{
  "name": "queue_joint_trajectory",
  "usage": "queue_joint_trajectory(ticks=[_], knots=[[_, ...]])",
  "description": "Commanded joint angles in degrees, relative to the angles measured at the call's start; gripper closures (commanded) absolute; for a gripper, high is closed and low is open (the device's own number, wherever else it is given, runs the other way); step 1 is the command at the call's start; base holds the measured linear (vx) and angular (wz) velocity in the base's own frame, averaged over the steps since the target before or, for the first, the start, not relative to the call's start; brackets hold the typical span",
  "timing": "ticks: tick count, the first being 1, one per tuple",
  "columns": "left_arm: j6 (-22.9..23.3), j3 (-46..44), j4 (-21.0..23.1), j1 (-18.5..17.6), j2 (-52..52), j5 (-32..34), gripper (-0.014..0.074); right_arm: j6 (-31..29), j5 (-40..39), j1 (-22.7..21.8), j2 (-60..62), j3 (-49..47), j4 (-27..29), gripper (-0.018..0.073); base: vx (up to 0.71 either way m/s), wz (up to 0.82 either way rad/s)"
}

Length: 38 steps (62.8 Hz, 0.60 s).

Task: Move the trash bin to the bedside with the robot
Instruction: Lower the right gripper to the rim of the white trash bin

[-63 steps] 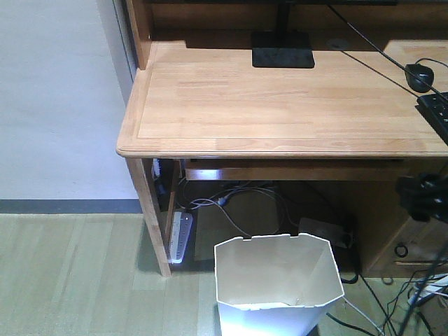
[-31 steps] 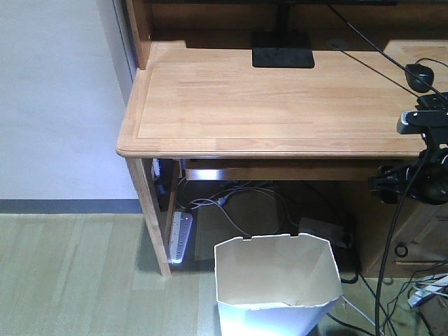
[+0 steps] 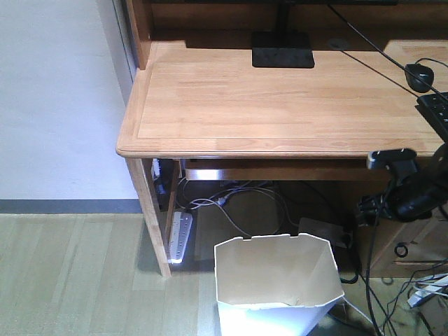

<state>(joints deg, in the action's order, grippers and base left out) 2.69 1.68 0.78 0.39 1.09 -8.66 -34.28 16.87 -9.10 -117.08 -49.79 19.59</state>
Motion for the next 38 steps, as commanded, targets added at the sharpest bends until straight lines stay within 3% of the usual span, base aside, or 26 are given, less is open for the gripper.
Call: queue_joint_trajectory(ticks=[1,21,38], knots=[[0.5,1.6,0.2,-0.2,0.6,4.5,0.0602,-3.2,-3.5,-0.4,-2.7,-2.4,1.8,-0.0021,0.00,0.00],[0.5,1.6,0.2,-0.2,0.6,4.5,0.0602,-10.6,-12.4,-0.2,-15.5,-2.8,3.1,-0.0021,0.00,0.00],[0.5,1.6,0.2,-0.2,0.6,4.5,0.0602,-10.9,-8.4,-0.2,-25.1,-11.6,5.7,-0.0020,0.00,0.00]])
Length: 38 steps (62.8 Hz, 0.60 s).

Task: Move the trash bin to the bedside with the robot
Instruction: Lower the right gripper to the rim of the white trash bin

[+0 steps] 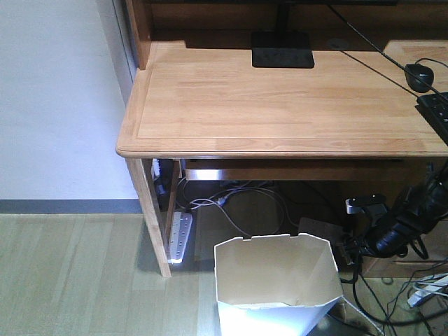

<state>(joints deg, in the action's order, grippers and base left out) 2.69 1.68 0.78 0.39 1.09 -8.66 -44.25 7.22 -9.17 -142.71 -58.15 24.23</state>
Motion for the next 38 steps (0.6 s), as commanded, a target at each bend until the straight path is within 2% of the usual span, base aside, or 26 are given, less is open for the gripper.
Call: queue_joint_trajectory(ticks=[1,20,38], knots=[[0.5,1.6,0.2,-0.2,0.6,4.5,0.0602,-0.9,1.3,-0.1,0.3,-3.5,1.1,-0.0019,0.00,0.00],[0.5,1.6,0.2,-0.2,0.6,4.5,0.0602,-1.3,2.0,0.5,-6.9,-10.6,1.2,0.0011,0.00,0.00],[0.5,1.6,0.2,-0.2,0.6,4.5,0.0602,-2.0,1.9,5.2,-13.0,-15.7,4.6,0.0015,0.00,0.00]])
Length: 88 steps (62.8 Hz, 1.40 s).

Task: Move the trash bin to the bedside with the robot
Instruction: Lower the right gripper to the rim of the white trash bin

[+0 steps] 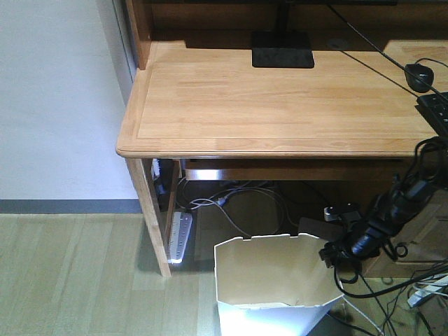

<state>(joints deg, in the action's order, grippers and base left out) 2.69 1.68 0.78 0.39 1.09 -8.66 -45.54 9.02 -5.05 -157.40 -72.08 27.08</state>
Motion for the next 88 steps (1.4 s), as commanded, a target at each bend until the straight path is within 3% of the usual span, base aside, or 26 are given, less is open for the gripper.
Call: queue_joint_trajectory(ticks=[1,30,49,66,78,88], knots=[[0.5,1.6,0.2,-0.2,0.6,4.5,0.0602,-0.7,0.2,1.2,1.4,-2.1,2.1,0.0015,0.00,0.00],[0.5,1.6,0.2,-0.2,0.6,4.5,0.0602,-0.7,1.6,1.2,-6.1,-10.4,6.6,0.0016,0.00,0.00],[0.5,1.6,0.2,-0.2,0.6,4.5,0.0602,-0.7,6.9,1.2,-11.2,-17.0,8.0,0.0106,0.00,0.00],[0.5,1.6,0.2,-0.2,0.6,4.5,0.0602,-0.8,7.0,1.2,-13.4,-17.7,9.2,0.0251,0.00,0.00],[0.5,1.6,0.2,-0.2,0.6,4.5,0.0602,-1.4,7.4,1.1,-13.0,-17.7,9.4,0.0569,0.00,0.00],[0.5,1.6,0.2,-0.2,0.6,4.5,0.0602,-2.8,9.3,-0.3,-12.3,-17.7,13.4,0.0572,0.00,0.00]])
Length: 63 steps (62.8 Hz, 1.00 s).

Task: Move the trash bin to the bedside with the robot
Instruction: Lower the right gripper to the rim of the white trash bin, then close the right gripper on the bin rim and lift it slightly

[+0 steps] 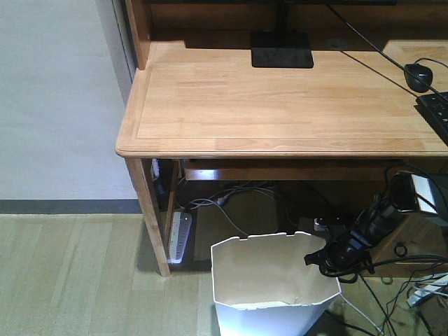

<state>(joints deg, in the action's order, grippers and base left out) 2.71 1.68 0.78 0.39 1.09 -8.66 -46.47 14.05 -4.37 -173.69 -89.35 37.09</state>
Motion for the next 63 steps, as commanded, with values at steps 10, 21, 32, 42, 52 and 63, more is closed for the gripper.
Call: queue_joint_trajectory(ticks=[10,21,32,42,52,63], knots=[[0.5,1.6,0.2,-0.2,0.6,4.5,0.0602,-13.5,9.8,-4.5,5.0,-0.4,14.2,0.0570,0.00,0.00],[0.5,1.6,0.2,-0.2,0.6,4.5,0.0602,-28.7,15.0,-6.8,7.0,3.1,28.6,0.0565,0.00,0.00],[0.5,1.6,0.2,-0.2,0.6,4.5,0.0602,-42.3,8.1,-6.8,12.0,12.3,42.0,0.0565,0.00,0.00],[0.5,1.6,0.2,-0.2,0.6,4.5,0.0602,-52.9,10.9,-6.9,16.7,19.3,49.1,0.0565,0.00,0.00],[0.5,1.6,0.2,-0.2,0.6,4.5,0.0602,-55.9,12.8,-6.8,21.7,25.0,52.0,0.0565,0.00,0.00],[0.5,1.6,0.2,-0.2,0.6,4.5,0.0602,-59.0,13.5,-6.9,27.4,30.2,53.1,0.0565,0.00,0.00]])
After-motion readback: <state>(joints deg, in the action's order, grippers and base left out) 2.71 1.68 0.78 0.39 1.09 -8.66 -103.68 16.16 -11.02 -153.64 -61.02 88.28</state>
